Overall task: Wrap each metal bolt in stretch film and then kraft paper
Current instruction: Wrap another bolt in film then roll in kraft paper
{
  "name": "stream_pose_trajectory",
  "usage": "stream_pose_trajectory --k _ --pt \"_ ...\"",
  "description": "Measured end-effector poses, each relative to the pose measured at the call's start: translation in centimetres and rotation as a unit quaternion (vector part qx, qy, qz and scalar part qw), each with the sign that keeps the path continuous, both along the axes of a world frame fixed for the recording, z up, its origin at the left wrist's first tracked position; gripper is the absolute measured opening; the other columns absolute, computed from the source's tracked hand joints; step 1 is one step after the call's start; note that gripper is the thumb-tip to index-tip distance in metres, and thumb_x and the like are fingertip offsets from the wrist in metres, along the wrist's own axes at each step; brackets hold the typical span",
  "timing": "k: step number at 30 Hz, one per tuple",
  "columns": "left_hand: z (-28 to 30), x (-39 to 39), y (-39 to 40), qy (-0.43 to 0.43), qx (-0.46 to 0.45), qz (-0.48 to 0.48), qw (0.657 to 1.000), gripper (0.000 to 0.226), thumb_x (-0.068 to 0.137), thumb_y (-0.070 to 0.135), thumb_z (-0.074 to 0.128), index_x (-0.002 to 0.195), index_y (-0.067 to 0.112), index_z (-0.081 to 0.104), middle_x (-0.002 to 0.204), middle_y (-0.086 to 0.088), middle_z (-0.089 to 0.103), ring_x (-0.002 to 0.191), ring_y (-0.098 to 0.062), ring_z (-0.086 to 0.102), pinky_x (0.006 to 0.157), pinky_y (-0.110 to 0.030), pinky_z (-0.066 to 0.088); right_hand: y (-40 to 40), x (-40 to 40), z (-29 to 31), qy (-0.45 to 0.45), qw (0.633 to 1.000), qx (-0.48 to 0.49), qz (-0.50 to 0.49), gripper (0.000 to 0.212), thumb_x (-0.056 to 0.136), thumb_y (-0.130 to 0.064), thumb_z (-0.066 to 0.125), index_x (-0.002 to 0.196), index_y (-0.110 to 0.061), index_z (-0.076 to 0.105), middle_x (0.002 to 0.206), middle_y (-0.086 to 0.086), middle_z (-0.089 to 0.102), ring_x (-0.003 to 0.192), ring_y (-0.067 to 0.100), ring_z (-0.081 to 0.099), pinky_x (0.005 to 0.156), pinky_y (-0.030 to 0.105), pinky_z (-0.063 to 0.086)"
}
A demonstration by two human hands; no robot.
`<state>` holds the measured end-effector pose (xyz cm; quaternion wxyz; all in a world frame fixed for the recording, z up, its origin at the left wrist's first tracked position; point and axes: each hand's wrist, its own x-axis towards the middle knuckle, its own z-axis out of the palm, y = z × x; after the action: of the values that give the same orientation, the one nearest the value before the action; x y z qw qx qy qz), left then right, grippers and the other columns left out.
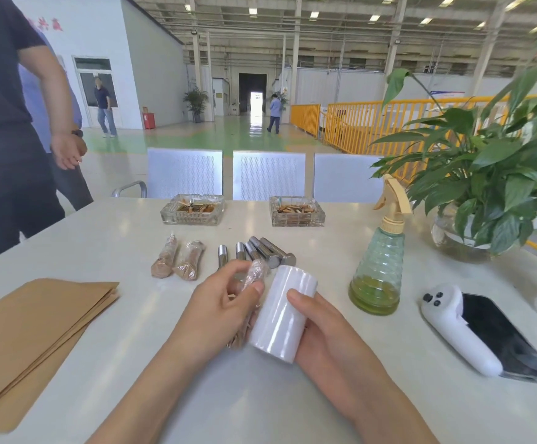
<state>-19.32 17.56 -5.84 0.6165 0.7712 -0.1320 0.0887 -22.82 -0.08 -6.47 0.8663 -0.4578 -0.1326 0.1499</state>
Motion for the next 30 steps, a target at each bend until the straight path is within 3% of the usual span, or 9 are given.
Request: stream_pose_trajectory --k 3,5,9,14,17,20,22,27,30 --pt "-0.3 0.3 -0.3 -0.039 0.027 0.041 0.998 0.005 0.098 0.031 0.066 0.097 0.034 0.070 0.075 0.005 0.071 0.067 -0.020 0.066 0.064 -0.038 0.053 0.3 -0.2 0.2 -0.008 1.000 0.006 0.005 0.045 0.103 -0.023 0.060 0.146 -0.012 0.053 0.144 0.019 0.059 0.136 0.036 0.055 0.114 0.056 0.043" --pt "-0.3 0.1 -0.7 -0.057 0.039 0.058 0.996 0.029 0.098 0.048 0.062 0.078 0.026 0.063 0.062 0.014 0.057 0.058 -0.008 0.051 0.057 -0.028 0.040 0.5 -0.2 0.4 -0.007 1.000 0.004 0.009 0.049 0.101 -0.026 0.062 0.147 -0.012 0.052 0.145 0.019 0.059 0.138 0.035 0.054 0.115 0.054 0.043" --pt "0.2 -0.1 -0.7 -0.009 -0.009 0.012 1.000 0.080 0.082 0.083 0.053 0.082 0.004 0.059 0.065 -0.001 0.054 0.062 -0.013 0.051 0.058 -0.030 0.039 0.5 -0.3 0.4 -0.024 0.999 -0.048 -0.010 0.050 0.097 -0.025 0.068 0.144 -0.013 0.055 0.141 0.018 0.062 0.135 0.036 0.056 0.116 0.057 0.040" --pt "0.5 -0.7 -0.3 0.038 -0.090 -0.112 0.989 0.061 0.088 0.062 0.068 0.103 0.003 0.068 0.095 -0.024 0.071 0.082 -0.024 0.067 0.071 -0.035 0.053 0.7 -0.5 0.0 -0.080 0.983 -0.151 -0.068 0.044 0.095 -0.015 0.071 0.137 -0.021 0.059 0.131 0.007 0.070 0.125 0.024 0.065 0.109 0.048 0.051" --pt "0.4 -0.5 -0.6 0.007 -0.091 -0.047 0.995 0.063 0.087 0.061 0.069 0.100 0.000 0.061 0.086 -0.021 0.066 0.075 -0.024 0.064 0.060 -0.032 0.053 0.9 -0.4 -0.1 -0.087 0.978 -0.159 -0.105 0.046 0.092 -0.014 0.072 0.136 -0.018 0.059 0.128 0.007 0.071 0.124 0.024 0.066 0.110 0.050 0.049" --pt "0.0 -0.2 -0.9 -0.048 -0.012 0.017 0.999 0.057 0.087 0.069 0.059 0.092 0.012 0.064 0.090 -0.016 0.069 0.084 -0.036 0.068 0.077 -0.055 0.057 1.0 -0.3 -0.2 -0.100 0.972 -0.172 -0.129 0.043 0.092 -0.012 0.073 0.133 -0.017 0.060 0.126 0.005 0.073 0.121 0.022 0.067 0.105 0.041 0.053" --pt "-0.1 -0.1 -1.1 -0.058 0.011 0.019 0.998 0.057 0.089 0.071 0.052 0.088 0.015 0.065 0.086 -0.009 0.070 0.084 -0.033 0.069 0.078 -0.057 0.055 0.9 -0.1 -0.3 -0.106 0.969 -0.179 -0.135 0.044 0.091 -0.015 0.076 0.132 -0.018 0.061 0.125 0.005 0.073 0.120 0.021 0.067 0.103 0.039 0.054" --pt "0.0 0.4 -1.0 -0.065 0.017 0.024 0.997 0.072 0.089 0.075 0.046 0.081 0.006 0.062 0.070 -0.012 0.058 0.063 -0.014 0.051 0.061 -0.034 0.044 0.8 0.2 -0.6 -0.139 0.958 -0.203 -0.144 0.051 0.081 -0.024 0.078 0.130 -0.023 0.062 0.124 -0.002 0.073 0.119 0.016 0.067 0.094 0.029 0.055" --pt "0.1 0.7 -0.4 -0.041 -0.030 0.073 0.996 0.064 0.095 0.071 0.048 0.064 0.015 0.047 0.056 0.003 0.046 0.054 -0.012 0.044 0.050 -0.022 0.037 1.0 0.1 -0.8 -0.160 0.955 -0.220 -0.116 0.052 0.082 -0.022 0.079 0.131 -0.031 0.062 0.129 -0.003 0.071 0.124 0.019 0.064 0.103 0.037 0.052"
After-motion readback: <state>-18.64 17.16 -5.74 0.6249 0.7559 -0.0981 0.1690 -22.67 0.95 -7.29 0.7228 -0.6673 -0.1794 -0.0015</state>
